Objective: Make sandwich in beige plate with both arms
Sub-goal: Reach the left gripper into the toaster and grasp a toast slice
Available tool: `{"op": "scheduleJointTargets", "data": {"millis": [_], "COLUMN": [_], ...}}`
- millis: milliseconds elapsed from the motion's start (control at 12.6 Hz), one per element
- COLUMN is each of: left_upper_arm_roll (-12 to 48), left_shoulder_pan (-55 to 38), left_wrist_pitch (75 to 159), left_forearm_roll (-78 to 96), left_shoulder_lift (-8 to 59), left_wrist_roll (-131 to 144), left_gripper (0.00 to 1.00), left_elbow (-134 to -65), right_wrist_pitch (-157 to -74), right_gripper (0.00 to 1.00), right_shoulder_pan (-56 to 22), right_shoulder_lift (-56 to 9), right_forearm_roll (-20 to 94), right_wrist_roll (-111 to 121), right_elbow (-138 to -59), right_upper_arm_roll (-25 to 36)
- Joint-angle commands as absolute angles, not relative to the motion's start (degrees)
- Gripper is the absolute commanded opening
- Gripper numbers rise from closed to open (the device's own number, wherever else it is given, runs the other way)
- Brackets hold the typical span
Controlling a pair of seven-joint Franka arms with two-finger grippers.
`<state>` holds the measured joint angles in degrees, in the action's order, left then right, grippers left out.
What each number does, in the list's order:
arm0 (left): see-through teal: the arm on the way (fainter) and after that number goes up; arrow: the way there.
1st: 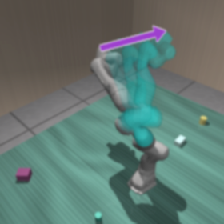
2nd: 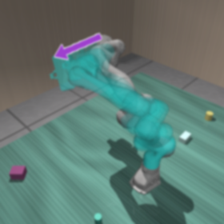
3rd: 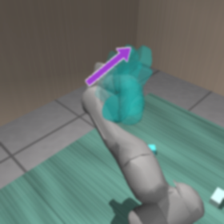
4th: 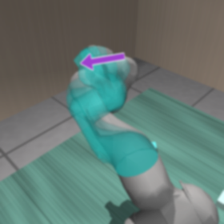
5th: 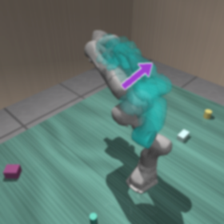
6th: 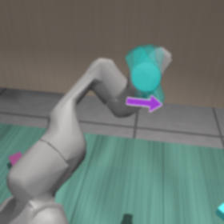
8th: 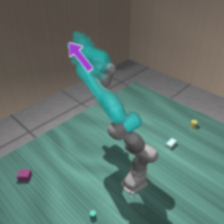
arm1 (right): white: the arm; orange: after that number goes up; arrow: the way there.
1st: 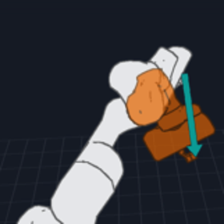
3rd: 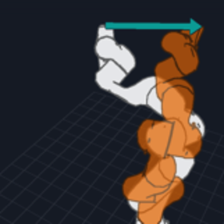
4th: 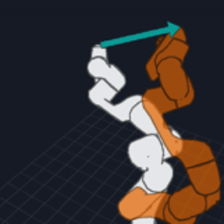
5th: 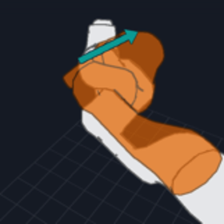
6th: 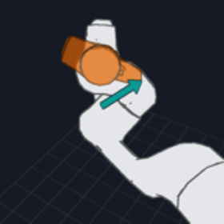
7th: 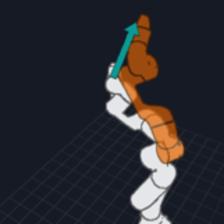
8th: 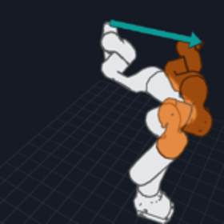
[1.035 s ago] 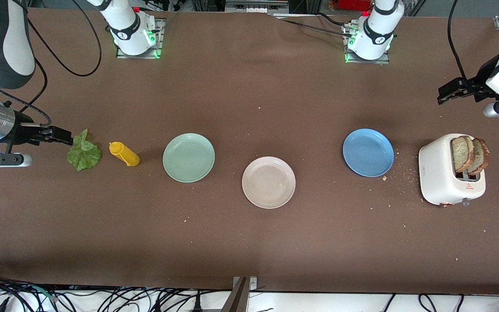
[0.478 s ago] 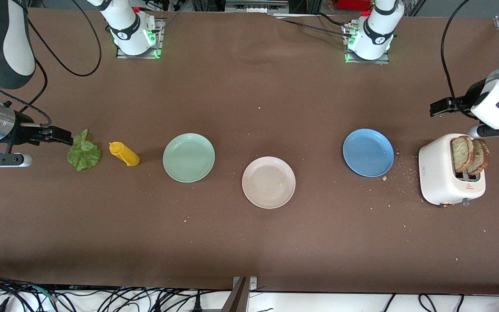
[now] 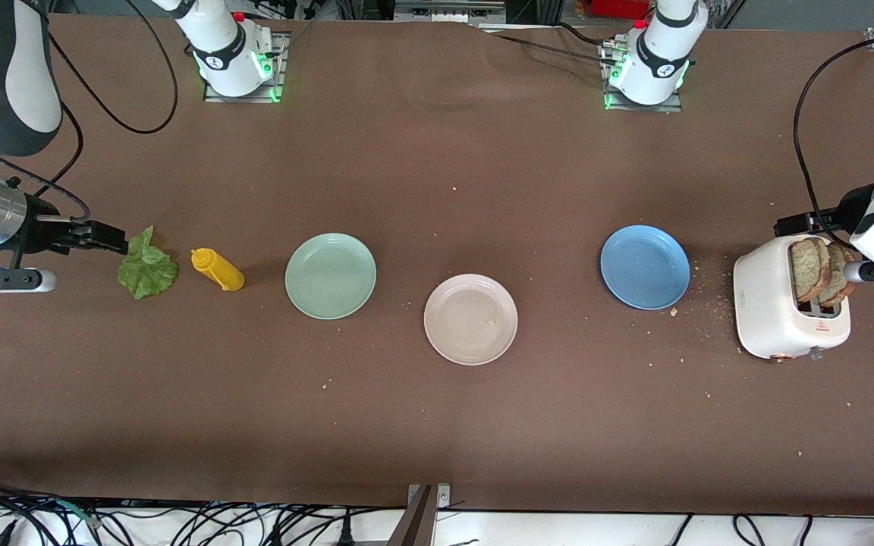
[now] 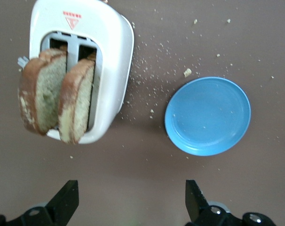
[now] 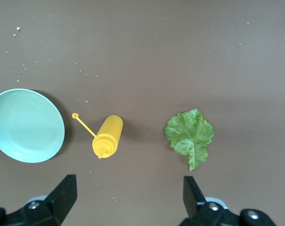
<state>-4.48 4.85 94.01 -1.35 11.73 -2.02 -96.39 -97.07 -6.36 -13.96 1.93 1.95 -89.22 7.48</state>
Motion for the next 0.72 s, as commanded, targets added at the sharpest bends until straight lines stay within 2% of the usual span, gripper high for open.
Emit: {"op": "scheduleJointTargets", "data": {"millis": [0, 637], "left_upper_arm_roll": [-4.2, -4.2], "left_shoulder_pan": [6.8, 10.6], "left_wrist_pitch": [96.4, 102.8], "left_forearm_roll": [-1.6, -1.8], "left_shoulder_lift": [14.2, 19.9], "left_wrist_roll": [-8.5, -12.7], "left_gripper": [1.00, 1.00], "left_elbow": [-95.6, -95.6], "right_wrist_pitch": [-96.5, -96.5], "right_gripper": [1.00, 1.00], "right_shoulder_pan": [-6.1, -5.8], "right_shoulder_lift": [-14.0, -14.1], "right_forearm_roll": [1.8, 1.8], "right_wrist_roll": [1.8, 2.1], "right_elbow": [-88.9, -88.9], "right_upper_arm_roll": [7.2, 7.2]}}
